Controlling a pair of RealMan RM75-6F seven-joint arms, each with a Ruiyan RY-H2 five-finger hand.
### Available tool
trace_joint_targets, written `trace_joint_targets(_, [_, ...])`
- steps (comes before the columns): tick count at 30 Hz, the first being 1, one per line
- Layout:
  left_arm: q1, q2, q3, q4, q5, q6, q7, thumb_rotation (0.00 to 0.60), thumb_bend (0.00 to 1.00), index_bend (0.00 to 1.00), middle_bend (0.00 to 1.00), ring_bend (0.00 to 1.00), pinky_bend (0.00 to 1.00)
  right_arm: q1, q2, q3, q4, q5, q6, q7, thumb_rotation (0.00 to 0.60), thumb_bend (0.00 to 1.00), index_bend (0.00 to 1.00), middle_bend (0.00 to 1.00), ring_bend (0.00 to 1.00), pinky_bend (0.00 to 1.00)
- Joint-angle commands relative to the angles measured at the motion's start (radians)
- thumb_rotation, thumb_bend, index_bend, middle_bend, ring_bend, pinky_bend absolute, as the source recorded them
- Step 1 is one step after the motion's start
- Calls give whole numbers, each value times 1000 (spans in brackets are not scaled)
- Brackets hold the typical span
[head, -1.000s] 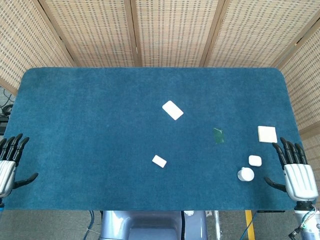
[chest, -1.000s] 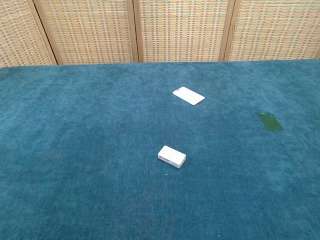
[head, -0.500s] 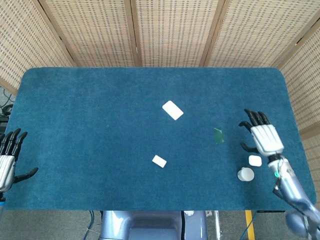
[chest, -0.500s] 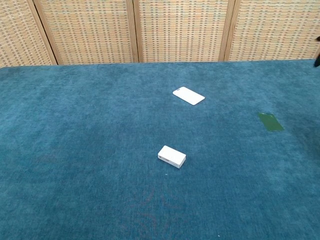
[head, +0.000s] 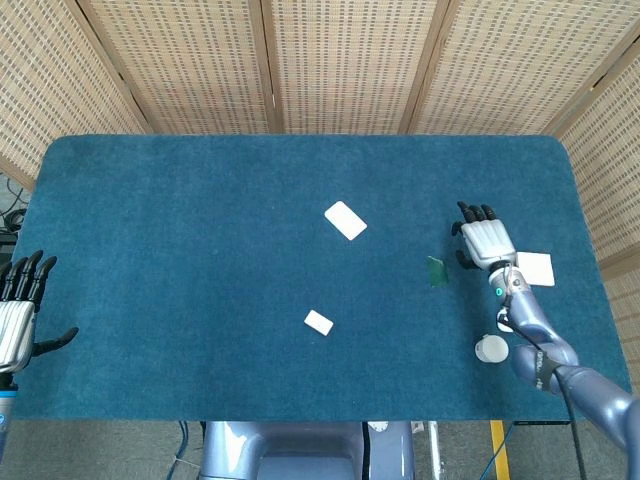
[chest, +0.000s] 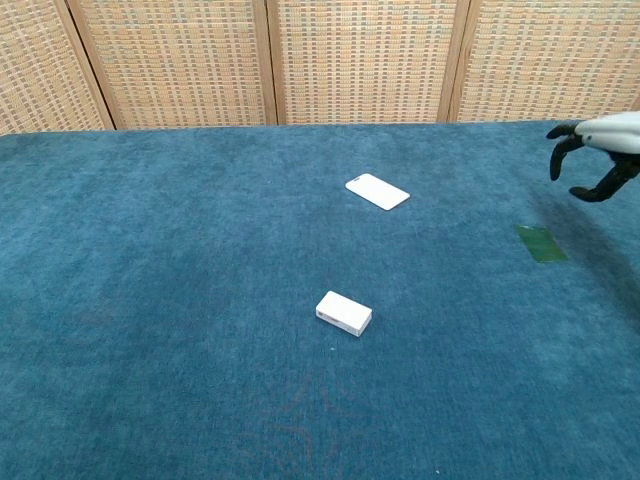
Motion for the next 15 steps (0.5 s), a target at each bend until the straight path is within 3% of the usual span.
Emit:
trace_joint_targets(1, [-3,-1,-2,-2,-7,-4,3,600,0,0,0,0,0,38,-81,-27,94,10,-36,-13,600,517,333,0,0,0])
trace_joint_targets(15, [-6,-4,-2,-2,-17,-5,14,600,0,0,0,0,0,42,-129,-77,146,-61,-14,52,600,569,347,0,0,0])
